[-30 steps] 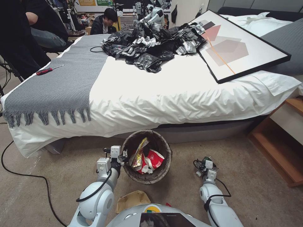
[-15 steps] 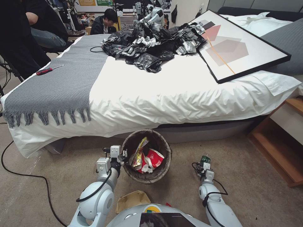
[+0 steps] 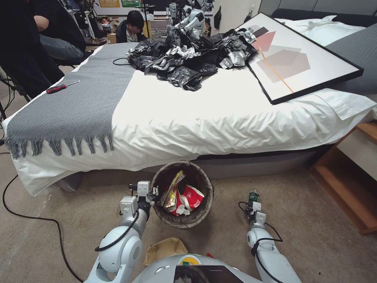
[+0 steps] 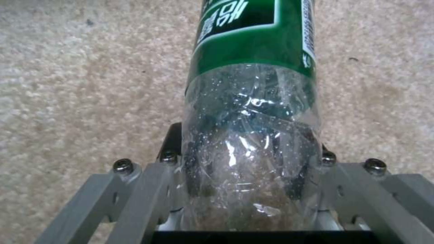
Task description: Pick up the trash bin, then pick up the garbage from the floor and place it into the trash bin.
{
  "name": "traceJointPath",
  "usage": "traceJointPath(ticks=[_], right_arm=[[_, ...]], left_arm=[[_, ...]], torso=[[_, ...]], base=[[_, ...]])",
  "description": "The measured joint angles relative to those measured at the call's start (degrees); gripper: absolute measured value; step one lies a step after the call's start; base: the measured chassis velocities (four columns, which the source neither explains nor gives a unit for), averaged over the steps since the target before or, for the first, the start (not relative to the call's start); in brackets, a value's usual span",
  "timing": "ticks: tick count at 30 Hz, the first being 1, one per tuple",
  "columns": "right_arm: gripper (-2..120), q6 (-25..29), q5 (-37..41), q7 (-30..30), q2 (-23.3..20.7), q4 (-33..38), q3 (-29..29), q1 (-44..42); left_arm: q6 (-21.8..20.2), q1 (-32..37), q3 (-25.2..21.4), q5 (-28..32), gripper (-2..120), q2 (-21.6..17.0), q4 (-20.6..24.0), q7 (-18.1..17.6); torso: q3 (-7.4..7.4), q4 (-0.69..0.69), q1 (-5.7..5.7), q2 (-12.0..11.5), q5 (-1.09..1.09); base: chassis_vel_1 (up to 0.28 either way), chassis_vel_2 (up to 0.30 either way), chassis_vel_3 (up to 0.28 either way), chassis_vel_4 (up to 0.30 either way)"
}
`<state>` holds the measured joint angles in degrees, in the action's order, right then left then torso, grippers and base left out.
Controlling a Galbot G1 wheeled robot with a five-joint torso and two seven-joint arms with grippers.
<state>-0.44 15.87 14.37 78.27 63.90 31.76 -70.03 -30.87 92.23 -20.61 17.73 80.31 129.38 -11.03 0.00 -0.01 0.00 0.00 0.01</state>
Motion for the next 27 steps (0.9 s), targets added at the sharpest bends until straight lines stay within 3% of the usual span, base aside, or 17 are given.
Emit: traceJointPath(ticks=[9, 12, 13, 14, 15, 17, 18, 19, 21, 22, 27], right_arm=[[32, 6.3, -7.2, 0.8, 0.3, 5.1, 1.9, -2.2], [32, 16.0, -9.8, -1.5, 0.2, 10.6, 2.7, -4.0], [32, 16.0, -9.8, -1.5, 0.2, 10.6, 2.7, -4.0], [32, 21.3, -8.9, -6.4, 0.1, 14.2, 3.2, -5.3], [32, 21.3, -8.9, -6.4, 0.1, 14.2, 3.2, -5.3], [32, 29.1, -7.1, -16.9, -0.2, 18.8, 4.1, -7.2], [32, 33.9, -5.4, -26.4, -0.4, 22.6, 4.6, -8.5], [32, 33.9, -5.4, -26.4, -0.4, 22.6, 4.6, -8.5], [32, 37.2, -2.7, -38.0, -0.8, 29.8, 4.2, -11.0], [32, 37.5, -1.8, -40.7, -1.1, 32.5, 3.4, -11.9], [32, 36.8, 0.2, -47.5, -2.7, 42.1, -1.5, -14.8]], left_arm=[[0.0, 0.1, -0.1, 0.0, 0, 0.0, -0.1, 0.0], [0.0, 0.1, 0.0, 0.0, 0, 0.0, -0.3, 0.0], [0.0, 0.1, 0.0, 0.0, 0, 0.0, -0.3, 0.0], [-0.2, 0.2, 0.1, 0.0, 0, 0.0, -0.3, 0.0], [-0.2, 0.2, 0.1, 0.0, 0, 0.0, -0.3, 0.0], [-0.4, 0.2, 0.2, 0.3, 0, 0.0, -0.2, -0.1], [-0.5, 0.2, 0.2, 0.5, 0, -0.1, -0.2, -0.2], [-0.5, 0.2, 0.2, 0.5, 0, -0.1, -0.2, -0.2], [-0.6, 0.3, 0.3, 0.6, 0, -0.1, -0.2, -0.2], [-0.6, 0.4, 0.3, 0.6, 0, -0.1, -0.1, -0.2], [-0.7, 0.6, 0.6, 0.7, 0, -0.3, 0.0, -0.2]], torso=[[0.00, -0.01, 0.00, 0.0, -0.01], [0.00, 0.02, 0.00, 0.0, -0.02], [0.00, 0.02, 0.00, 0.0, -0.02], [0.00, 0.01, 0.00, 0.0, -0.01], [0.00, 0.01, 0.00, 0.0, -0.01], [0.00, 0.01, 0.00, 0.0, -0.02], [0.00, 0.00, 0.00, 0.0, -0.01], [0.00, 0.00, 0.00, 0.0, -0.01], [0.00, -0.01, 0.00, 0.0, -0.02], [0.00, 0.01, 0.00, 0.0, -0.03], [0.00, 0.00, 0.00, 0.0, -0.03]], base=[[0.000, 0.000, 0.000, 0.000], [0.000, 0.000, 0.000, 0.000], [0.000, 0.000, 0.000, 0.000], [0.000, 0.000, 0.000, 0.000], [0.000, 0.000, 0.000, 0.000], [0.000, 0.000, 0.000, 0.000], [0.000, 0.000, 0.000, 0.000], [0.000, 0.000, 0.000, 0.000], [0.000, 0.000, 0.000, 0.000], [0.000, 0.000, 0.000, 0.000], [0.000, 0.000, 0.000, 0.000]])
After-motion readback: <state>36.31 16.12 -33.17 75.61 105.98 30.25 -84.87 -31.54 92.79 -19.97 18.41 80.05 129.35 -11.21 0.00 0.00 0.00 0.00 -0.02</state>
